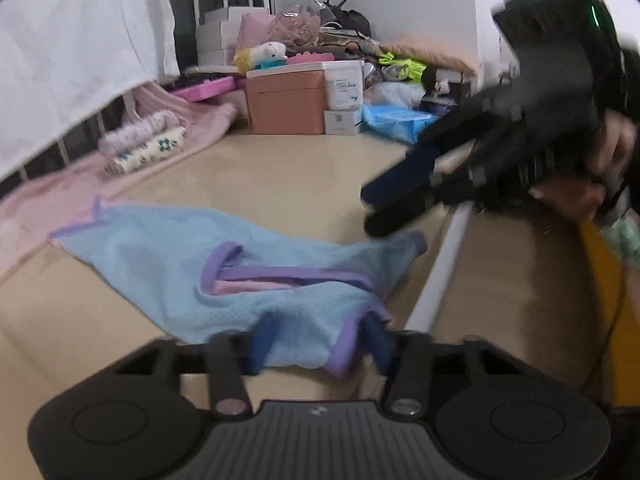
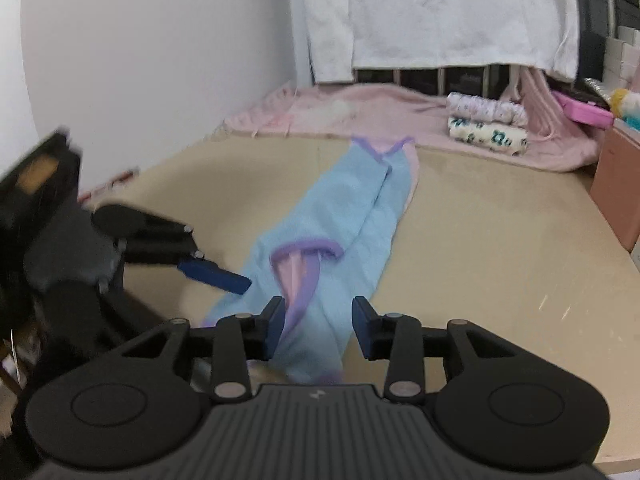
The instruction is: Fold clothes
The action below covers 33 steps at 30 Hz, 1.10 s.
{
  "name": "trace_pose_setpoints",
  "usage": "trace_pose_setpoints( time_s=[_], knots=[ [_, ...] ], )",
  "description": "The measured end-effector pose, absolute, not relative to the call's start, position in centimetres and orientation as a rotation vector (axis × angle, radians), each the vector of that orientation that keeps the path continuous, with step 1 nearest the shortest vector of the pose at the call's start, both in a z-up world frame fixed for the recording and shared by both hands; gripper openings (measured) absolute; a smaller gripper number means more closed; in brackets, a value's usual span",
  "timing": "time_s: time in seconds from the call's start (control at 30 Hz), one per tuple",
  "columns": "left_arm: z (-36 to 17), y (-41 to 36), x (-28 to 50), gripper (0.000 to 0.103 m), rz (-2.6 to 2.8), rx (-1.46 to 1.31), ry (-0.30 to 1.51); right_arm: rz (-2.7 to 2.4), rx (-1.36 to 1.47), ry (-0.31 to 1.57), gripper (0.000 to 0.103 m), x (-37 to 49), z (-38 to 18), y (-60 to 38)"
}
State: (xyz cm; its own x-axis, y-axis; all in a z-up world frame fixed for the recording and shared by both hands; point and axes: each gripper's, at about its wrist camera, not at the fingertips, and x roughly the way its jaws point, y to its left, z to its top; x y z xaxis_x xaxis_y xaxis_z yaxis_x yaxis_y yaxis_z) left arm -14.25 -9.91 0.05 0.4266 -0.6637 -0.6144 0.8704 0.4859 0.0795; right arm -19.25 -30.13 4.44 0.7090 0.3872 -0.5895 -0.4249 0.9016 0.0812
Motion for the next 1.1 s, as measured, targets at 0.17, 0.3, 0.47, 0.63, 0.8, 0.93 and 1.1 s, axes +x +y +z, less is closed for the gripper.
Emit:
trace_pose_setpoints(
  time_s=[0.17, 0.3, 0.47, 0.63, 0.8, 0.93, 1.1],
  knots=[
    [0.0, -8.0, -15.7, 0.012, -1.068, 0.487, 0.523, 0.587, -0.159, 0.605, 0.037, -20.3, 2.9, -29.0],
    [-0.1, -6.3, -16.8, 0.027, -1.114, 0.52, 0.528, 0.651, -0.24, 0.611, 0.037, -20.6, 2.0, -28.0],
    [0.8, -5.7, -18.6, 0.068, -1.133, 0.61, 0.42, 0.769, -0.386, 0.524, 0.041, -22.2, 1.8, -26.9],
    [-1.0, -8.0, -19.2, 0.068, -1.071, 0.767, 0.276, 0.853, -0.664, 0.374, 0.045, -23.2, 0.6, -25.8],
    [-2.5, -8.7, -18.0, 0.041, -1.048, 0.827, 0.322, 0.887, -0.835, 0.366, 0.038, -22.2, -1.1, -24.7],
    [-1.7, -7.8, -18.2, 0.026, -1.052, 0.772, 0.368, 0.913, -0.801, 0.383, 0.01, -21.8, -0.2, -24.4],
    [1.4, -5.4, -17.9, 0.01, -1.18, 0.63, 0.52, 1.072, -0.645, 0.471, 0.007, -22.3, 3.0, -24.7]
  ],
)
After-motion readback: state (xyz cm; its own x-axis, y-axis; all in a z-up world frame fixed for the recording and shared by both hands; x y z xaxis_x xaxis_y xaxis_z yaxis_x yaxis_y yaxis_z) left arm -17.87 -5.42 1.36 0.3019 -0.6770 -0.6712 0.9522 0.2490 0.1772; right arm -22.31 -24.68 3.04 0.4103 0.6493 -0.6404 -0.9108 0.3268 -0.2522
